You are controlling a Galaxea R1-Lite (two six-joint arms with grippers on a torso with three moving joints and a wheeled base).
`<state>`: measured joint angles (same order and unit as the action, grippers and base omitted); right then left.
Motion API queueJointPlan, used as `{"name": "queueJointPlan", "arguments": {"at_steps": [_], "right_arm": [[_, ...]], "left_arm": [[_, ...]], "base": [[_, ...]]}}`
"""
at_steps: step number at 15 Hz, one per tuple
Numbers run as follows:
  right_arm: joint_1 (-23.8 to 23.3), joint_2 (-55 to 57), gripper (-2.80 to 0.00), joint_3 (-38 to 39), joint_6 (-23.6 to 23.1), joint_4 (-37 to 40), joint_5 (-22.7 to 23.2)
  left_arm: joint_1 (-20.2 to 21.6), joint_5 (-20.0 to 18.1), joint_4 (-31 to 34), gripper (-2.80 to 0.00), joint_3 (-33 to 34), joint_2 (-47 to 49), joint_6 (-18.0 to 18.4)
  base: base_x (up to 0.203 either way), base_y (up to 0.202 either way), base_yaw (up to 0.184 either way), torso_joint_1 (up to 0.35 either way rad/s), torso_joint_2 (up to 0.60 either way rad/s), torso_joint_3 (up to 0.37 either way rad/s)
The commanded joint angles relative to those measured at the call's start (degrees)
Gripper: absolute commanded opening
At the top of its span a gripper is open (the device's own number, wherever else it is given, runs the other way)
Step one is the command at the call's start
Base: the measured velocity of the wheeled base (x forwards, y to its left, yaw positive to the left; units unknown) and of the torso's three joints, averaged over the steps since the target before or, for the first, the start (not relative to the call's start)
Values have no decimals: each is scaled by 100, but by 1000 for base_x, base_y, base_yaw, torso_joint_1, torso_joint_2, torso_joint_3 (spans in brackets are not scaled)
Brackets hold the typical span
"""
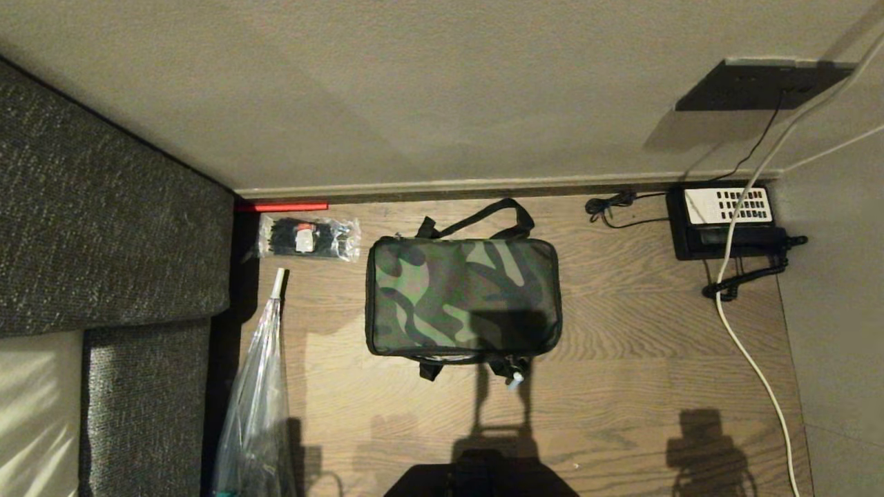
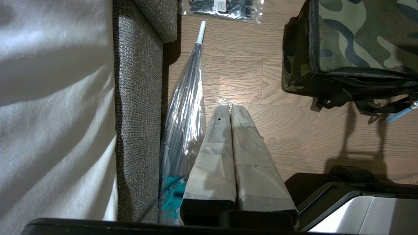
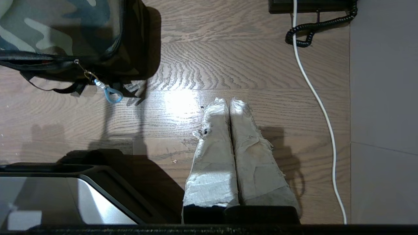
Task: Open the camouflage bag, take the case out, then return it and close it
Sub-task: Open the top of the storage box
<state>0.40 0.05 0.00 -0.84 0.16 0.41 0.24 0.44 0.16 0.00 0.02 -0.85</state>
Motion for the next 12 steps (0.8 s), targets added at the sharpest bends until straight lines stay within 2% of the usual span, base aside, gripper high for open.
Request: {"name": "queueJointPlan", "arguments": {"at_steps": [1, 5, 7, 8, 9, 11, 12], "right_arm": [[4, -28, -280, 12, -30, 2, 3], [4, -31, -280, -1, -20, -9, 3], [4, -31, -280, -524, 52, 199, 140], [4, -31, -280, -1095, 76, 640, 287], [4, -31, -280, -1983, 134, 1400, 445], [4, -28, -280, -3554, 349, 3101, 781], [4, -19, -280, -3989, 469, 4042, 1049]], "left_arm": [[2, 0, 2, -280, 18, -2, -3], [2, 0, 2, -280, 18, -2, -3], [2, 0, 2, -280, 18, -2, -3], [2, 0, 2, -280, 18, -2, -3], [2, 0, 2, -280, 18, -2, -3], [2, 0, 2, -280, 18, -2, -3], [2, 0, 2, -280, 18, -2, -3]], "base": [[0, 0, 0, 0, 0, 0], [0, 0, 0, 0, 0, 0], [0, 0, 0, 0, 0, 0], [0, 0, 0, 0, 0, 0], [0, 0, 0, 0, 0, 0], [0, 0, 0, 0, 0, 0], [0, 0, 0, 0, 0, 0]]}}
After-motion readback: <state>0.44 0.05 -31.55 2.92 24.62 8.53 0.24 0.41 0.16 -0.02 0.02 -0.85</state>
